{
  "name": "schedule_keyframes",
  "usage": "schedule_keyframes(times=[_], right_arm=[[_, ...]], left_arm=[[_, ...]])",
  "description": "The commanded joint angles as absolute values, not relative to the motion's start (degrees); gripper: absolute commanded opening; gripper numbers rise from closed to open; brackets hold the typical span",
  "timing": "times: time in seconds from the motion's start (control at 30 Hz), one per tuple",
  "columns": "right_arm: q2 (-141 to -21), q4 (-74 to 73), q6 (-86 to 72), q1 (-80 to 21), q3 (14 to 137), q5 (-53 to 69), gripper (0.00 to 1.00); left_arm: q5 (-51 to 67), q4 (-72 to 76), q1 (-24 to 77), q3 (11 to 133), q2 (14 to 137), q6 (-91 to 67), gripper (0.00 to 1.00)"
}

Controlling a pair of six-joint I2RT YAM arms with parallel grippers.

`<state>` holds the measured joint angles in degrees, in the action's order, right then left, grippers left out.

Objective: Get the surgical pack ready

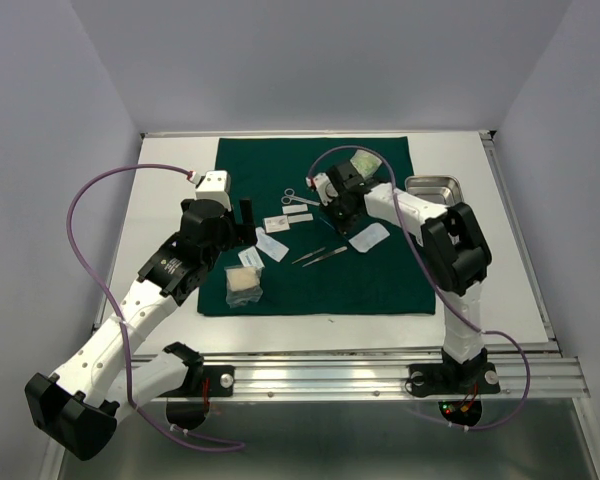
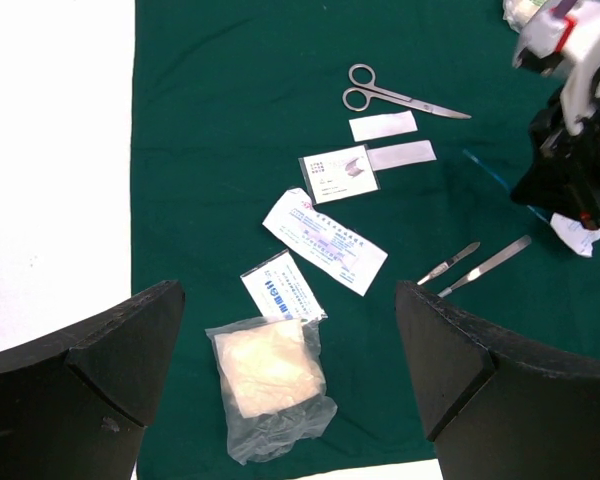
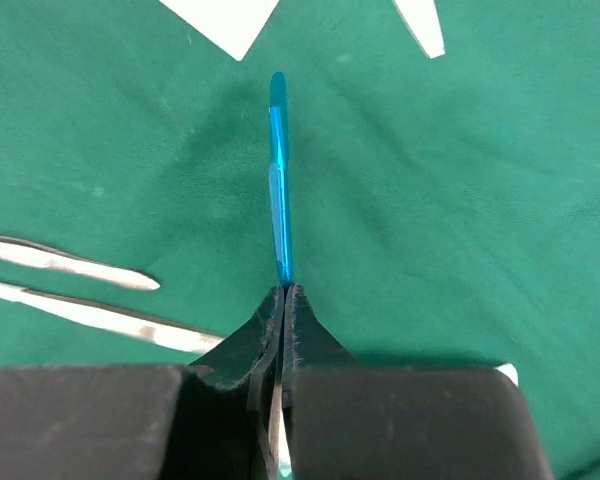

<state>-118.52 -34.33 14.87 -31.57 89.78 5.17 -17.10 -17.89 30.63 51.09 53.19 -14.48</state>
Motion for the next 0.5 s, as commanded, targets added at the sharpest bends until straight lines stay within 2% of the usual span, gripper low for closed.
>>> schedule_keyframes(times=[0.0,0.27,0.47], right_arm=[[-111.19,-30.77,10.55,-32.08,90.09,3.35,0.01],[-105.39,-23.75,0.10,-30.41,87.02,-5.52,0.01],[-101.96,-18.82,-6.41,-26.20,82.97,-7.37,0.01]], left_arm=[[-17.58,-16.96,30.41,50.80,52.82,-14.77,0.99],[-17.14,-16.61,30.32,50.45,52.82,-14.68,0.99],[-17.05,-16.17,30.32,50.19,52.47,-14.50,0.99]])
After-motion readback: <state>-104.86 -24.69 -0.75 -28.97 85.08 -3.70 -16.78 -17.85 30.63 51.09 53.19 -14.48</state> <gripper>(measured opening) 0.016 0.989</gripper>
